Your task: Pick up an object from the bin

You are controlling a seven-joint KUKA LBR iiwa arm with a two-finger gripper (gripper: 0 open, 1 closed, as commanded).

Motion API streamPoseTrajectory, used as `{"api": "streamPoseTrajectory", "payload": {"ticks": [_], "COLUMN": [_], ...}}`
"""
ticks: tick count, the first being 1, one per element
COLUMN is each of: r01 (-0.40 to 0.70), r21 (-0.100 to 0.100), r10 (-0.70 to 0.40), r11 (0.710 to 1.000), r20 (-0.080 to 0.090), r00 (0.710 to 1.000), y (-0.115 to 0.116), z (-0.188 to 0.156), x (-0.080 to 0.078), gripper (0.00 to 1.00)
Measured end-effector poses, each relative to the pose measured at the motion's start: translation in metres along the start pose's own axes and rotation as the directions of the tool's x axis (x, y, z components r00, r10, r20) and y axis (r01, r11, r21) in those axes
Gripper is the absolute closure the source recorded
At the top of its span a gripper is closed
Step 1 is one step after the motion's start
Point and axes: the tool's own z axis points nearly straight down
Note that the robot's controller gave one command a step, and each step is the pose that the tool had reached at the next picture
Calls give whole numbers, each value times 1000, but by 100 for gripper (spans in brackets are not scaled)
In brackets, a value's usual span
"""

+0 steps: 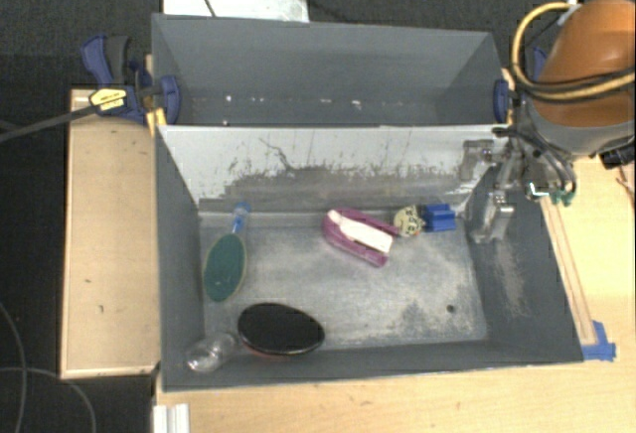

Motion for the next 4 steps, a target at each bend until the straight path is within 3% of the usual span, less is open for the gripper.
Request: {"api": "streamPoseTrajectory", "payload": {"ticks": [1, 2, 3, 4], "r01": [-124, -309, -475, -568], "r21": [0, -1, -4, -7], "r10": [124, 309, 475, 568], "r11": [992, 951, 880, 823], "r20": [11, 18, 10, 12], "r00": [992, 951, 880, 823], "y": [-45, -29, -3, -16], "z": [149, 145, 118, 146], "x": [0, -2, -2, -8], "gripper": [0, 0, 0, 0]}}
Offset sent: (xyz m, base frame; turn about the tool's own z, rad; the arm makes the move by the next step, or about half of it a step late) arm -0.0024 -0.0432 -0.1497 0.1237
